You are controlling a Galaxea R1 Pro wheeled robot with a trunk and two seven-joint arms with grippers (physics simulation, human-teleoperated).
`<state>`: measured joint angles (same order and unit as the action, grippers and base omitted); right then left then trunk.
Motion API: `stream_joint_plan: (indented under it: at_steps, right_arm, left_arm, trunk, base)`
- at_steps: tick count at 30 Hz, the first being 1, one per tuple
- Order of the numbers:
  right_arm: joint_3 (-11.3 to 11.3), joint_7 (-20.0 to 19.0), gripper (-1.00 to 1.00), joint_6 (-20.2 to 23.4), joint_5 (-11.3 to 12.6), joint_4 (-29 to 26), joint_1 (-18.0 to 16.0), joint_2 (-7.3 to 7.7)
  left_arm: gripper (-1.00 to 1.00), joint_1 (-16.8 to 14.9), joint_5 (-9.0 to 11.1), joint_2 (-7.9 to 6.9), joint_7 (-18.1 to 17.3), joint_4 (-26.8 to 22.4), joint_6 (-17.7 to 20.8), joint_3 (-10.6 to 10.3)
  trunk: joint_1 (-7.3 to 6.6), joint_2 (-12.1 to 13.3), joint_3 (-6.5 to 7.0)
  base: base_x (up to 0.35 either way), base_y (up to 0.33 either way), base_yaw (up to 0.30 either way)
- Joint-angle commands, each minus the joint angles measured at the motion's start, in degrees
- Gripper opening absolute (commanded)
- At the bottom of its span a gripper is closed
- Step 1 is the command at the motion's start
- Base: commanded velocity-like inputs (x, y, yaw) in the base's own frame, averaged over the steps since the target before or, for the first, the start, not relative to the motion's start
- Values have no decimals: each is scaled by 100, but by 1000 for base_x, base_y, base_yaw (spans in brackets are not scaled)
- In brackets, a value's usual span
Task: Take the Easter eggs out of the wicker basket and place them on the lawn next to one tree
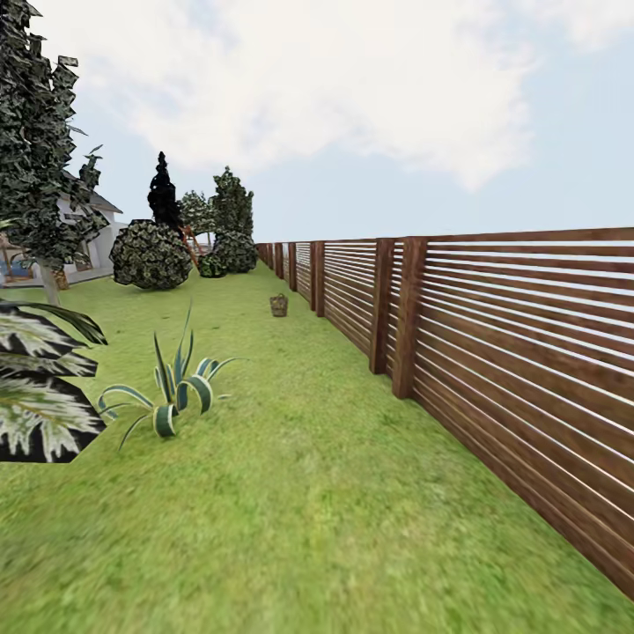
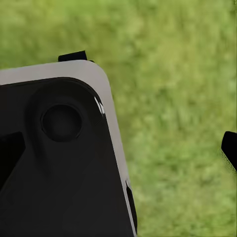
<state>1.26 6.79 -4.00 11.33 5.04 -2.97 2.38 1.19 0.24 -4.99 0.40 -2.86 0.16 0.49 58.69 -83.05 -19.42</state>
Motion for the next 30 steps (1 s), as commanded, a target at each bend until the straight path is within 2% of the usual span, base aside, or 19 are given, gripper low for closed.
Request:
stream_joint_plan:
  at_steps: [1,18,30]
  right_arm:
    - [15,-3,100,-42,44,24,-10,-1]
    - [12,-3,100,-46,44,26,-10,-1]
    - [12,-3,100,-47,44,31,-10,-1]
  left_arm:
    - [100,4,2,-1,4,-13,2,4]
    - [100,4,3,8,4,-13,1,4]
    - [100,4,2,7,4,-13,1,4]
  trunk:
    - [4,-3,-5]
    - [4,-3,-5]
    - [4,-3,-5]
  base:
    - [320,0,64]
    - [320,0,62]
    - [319,0,7]
